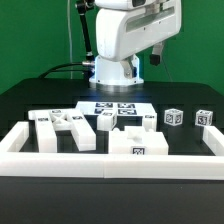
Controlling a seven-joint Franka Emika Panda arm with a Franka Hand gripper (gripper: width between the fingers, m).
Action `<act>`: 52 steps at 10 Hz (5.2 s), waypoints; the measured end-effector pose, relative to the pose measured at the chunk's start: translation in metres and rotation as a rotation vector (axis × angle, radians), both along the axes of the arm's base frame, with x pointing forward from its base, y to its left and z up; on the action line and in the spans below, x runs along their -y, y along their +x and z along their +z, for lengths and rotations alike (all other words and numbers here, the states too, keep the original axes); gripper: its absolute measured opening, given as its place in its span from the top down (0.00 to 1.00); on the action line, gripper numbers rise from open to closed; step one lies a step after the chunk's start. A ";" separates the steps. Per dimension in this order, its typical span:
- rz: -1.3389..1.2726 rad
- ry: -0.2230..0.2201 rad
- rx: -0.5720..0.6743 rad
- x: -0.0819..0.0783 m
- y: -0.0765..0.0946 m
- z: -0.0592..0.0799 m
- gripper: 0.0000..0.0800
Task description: Assemble chair
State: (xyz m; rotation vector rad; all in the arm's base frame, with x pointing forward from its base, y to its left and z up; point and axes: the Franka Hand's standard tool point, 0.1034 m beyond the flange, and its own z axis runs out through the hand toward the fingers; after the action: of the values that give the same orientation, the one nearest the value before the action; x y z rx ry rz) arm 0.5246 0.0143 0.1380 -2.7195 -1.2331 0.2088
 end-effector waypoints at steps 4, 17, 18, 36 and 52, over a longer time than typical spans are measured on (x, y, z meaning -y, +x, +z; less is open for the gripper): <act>0.001 0.000 0.000 0.000 0.000 0.000 0.19; -0.397 -0.059 0.091 -0.010 0.014 -0.035 0.19; -0.478 -0.069 0.080 -0.017 0.017 -0.040 0.19; -0.724 -0.100 0.063 -0.029 0.051 -0.092 0.19; -0.709 -0.098 0.056 -0.035 0.042 -0.125 0.95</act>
Offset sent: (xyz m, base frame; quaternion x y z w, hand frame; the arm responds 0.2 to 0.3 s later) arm 0.0000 0.0000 0.0000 0.0000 0.0000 0.0000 1.0000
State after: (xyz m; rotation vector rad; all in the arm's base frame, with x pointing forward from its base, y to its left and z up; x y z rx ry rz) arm 0.5668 0.0489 0.0128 -3.0550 -0.2113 0.1053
